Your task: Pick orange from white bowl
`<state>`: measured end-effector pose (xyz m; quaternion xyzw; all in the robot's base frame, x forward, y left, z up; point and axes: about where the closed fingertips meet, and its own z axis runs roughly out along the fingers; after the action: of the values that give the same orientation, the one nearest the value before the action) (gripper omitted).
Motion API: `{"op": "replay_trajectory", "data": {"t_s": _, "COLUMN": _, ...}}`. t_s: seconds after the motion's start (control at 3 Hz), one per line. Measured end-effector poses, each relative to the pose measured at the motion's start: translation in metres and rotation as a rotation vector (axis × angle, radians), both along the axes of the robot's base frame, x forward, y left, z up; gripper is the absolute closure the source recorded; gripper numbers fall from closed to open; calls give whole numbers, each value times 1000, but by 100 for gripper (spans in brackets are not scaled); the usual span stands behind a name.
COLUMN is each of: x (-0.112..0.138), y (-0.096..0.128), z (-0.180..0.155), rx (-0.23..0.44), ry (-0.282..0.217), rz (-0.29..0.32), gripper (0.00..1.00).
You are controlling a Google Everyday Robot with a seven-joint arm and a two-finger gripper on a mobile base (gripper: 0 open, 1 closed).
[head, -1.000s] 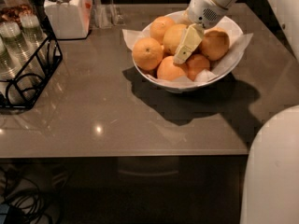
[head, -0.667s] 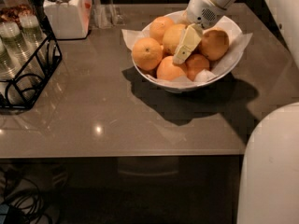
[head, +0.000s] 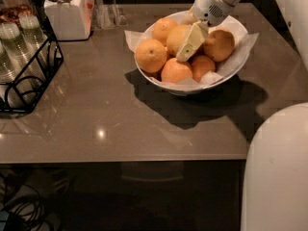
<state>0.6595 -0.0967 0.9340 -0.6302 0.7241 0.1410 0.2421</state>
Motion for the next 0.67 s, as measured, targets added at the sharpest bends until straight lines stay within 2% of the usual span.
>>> {"op": "replay_trajectory", "data": {"t_s": 0.33, "x": 0, "y": 0, "z": 5, "rx": 0, "ry": -1, "rz": 0, "gripper": 93}}
{"op": "replay_trajectory", "data": {"t_s": 0.67, "x": -17, "y": -16, "z": 34, "rx": 46, "ry": -89, "rz": -30, "gripper": 100}}
